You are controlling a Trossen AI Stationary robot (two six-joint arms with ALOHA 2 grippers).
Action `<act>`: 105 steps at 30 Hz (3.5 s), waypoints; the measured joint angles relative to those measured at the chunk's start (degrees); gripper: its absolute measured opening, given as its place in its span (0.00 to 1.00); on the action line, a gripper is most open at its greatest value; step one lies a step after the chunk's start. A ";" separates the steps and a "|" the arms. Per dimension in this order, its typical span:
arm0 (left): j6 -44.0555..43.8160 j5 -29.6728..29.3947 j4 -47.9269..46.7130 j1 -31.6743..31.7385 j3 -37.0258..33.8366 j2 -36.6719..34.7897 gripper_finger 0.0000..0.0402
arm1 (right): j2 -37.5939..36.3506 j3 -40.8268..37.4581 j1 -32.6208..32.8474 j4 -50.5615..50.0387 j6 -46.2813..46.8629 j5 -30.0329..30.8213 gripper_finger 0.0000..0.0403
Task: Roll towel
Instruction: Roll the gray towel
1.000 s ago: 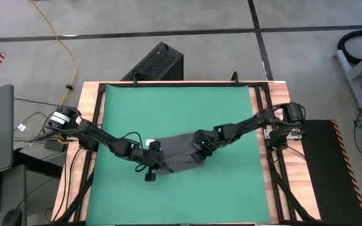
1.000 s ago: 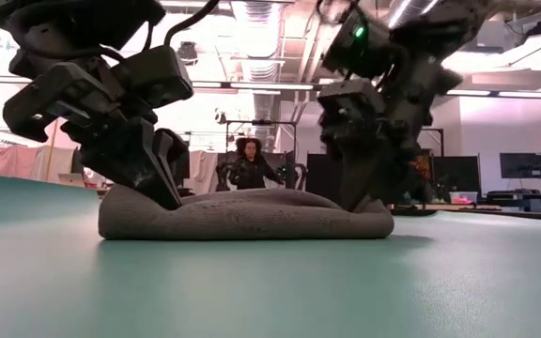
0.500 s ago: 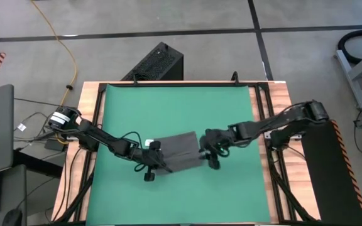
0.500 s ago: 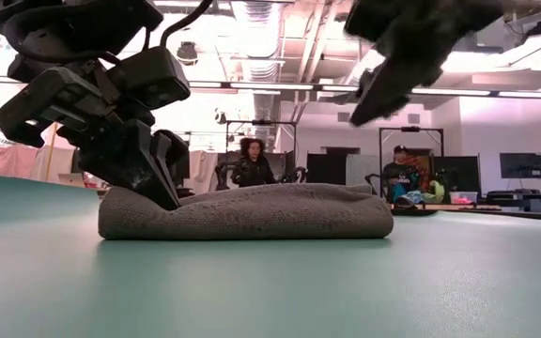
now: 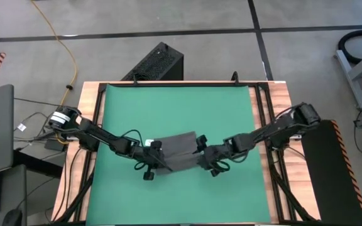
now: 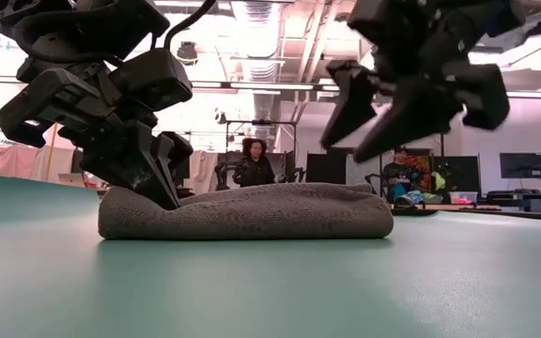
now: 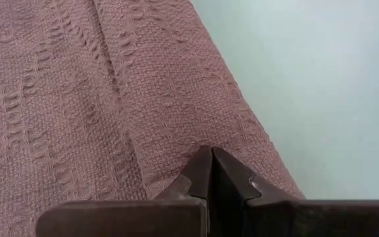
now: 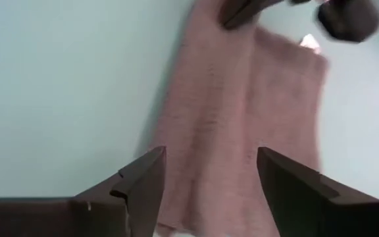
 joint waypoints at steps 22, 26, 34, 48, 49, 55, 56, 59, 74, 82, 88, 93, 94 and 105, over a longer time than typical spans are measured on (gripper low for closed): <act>2.59 -0.20 -0.23 0.13 -0.02 0.04 0.00 | 15.38 0.37 0.17 1.18 7.93 0.44 0.66; 3.44 0.00 -0.39 0.13 -0.02 0.04 0.00 | 15.68 0.43 -0.19 -0.84 14.57 2.23 0.65; 5.62 0.09 -0.43 0.28 -0.02 0.04 0.00 | 15.81 0.37 -0.35 -1.48 26.89 3.21 0.43; 0.64 2.90 0.49 0.37 0.02 0.09 0.00 | 9.40 1.42 -0.69 -5.59 34.82 -10.39 0.13; -0.12 3.12 0.82 0.37 0.02 0.13 0.00 | 8.87 1.70 -1.30 -6.43 35.23 -13.10 0.13; -4.62 11.12 8.19 0.31 0.07 4.32 0.00 | 8.65 2.78 -6.52 -9.02 39.78 -30.49 0.13; -5.67 12.47 10.19 0.13 0.11 5.72 0.00 | 8.66 2.79 -7.29 -9.34 40.02 -32.50 0.13; -9.39 17.32 16.92 -0.07 0.13 10.14 0.00 | 8.66 2.78 -8.99 -9.85 41.13 -36.25 0.13; -15.42 19.76 22.19 -0.66 0.04 12.07 0.00 | 8.65 2.80 -16.99 -7.46 53.88 -46.08 0.13; -18.63 20.76 22.66 -0.70 0.54 12.11 0.00 | 12.22 3.02 -20.87 -9.19 57.78 -44.98 0.13; -23.21 23.57 22.75 -0.78 1.04 11.81 0.00 | 14.96 3.06 -21.33 -8.23 61.21 -48.85 0.13; -27.25 23.58 20.88 -1.17 0.82 7.03 0.00 | 14.93 3.06 -21.74 -8.71 64.90 -49.12 0.13; -27.53 23.04 19.21 -1.10 0.79 5.26 0.00 | 14.93 3.04 -21.79 -9.04 65.05 -49.21 0.13; -18.92 -3.64 2.43 -2.11 0.98 -11.27 0.00 | 15.00 2.89 -22.16 -9.28 64.59 -52.49 0.13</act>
